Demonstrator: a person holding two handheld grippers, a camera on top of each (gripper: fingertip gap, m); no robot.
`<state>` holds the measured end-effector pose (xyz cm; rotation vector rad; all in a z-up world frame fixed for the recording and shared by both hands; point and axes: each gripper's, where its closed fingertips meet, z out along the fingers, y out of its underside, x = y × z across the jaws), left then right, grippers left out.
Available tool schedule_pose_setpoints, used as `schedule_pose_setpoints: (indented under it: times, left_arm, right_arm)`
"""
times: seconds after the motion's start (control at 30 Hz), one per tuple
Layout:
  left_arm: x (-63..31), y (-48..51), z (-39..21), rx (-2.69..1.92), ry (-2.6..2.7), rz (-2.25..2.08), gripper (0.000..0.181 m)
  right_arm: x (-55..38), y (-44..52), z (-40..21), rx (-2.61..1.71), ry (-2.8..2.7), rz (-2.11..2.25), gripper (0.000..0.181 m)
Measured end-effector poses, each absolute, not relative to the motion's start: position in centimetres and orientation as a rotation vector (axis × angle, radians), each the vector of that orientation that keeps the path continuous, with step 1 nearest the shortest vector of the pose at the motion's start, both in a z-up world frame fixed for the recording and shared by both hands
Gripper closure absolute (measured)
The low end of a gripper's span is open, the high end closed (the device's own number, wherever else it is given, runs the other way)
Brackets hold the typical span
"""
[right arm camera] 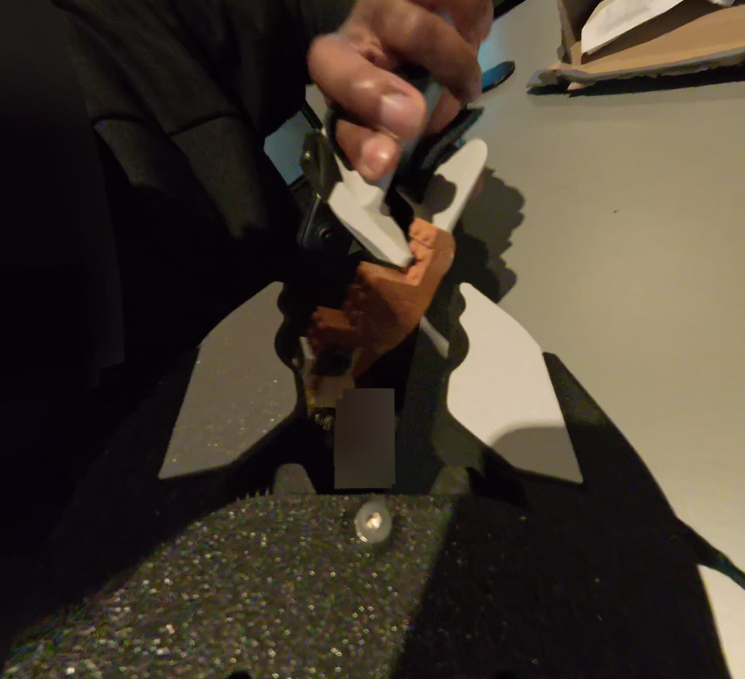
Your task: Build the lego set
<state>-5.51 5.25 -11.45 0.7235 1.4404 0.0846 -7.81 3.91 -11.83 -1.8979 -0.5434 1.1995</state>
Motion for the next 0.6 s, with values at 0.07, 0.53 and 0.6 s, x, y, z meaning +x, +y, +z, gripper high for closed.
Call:
schedule_pose_setpoints:
  times: [0.07, 0.53, 0.6]
  left_arm:
    - [-5.0, 6.2, -12.7, 0.594, 1.527, 0.063, 0.169]
    - [-1.2, 7.3, -18.8, -0.680, 2.005, -0.782, 0.169]
    - [-1.0, 6.5, -17.8, -0.794, 1.993, -0.902, 0.169]
  right_arm:
    - [-6.8, 4.1, -11.6, -1.847, -0.500, 1.196, 0.102]
    - [3.9, 3.0, -13.0, -1.644, -0.311, 0.682, 0.112]
    - [3.3, 3.1, -13.2, -1.655, -0.320, 0.654, 0.112]
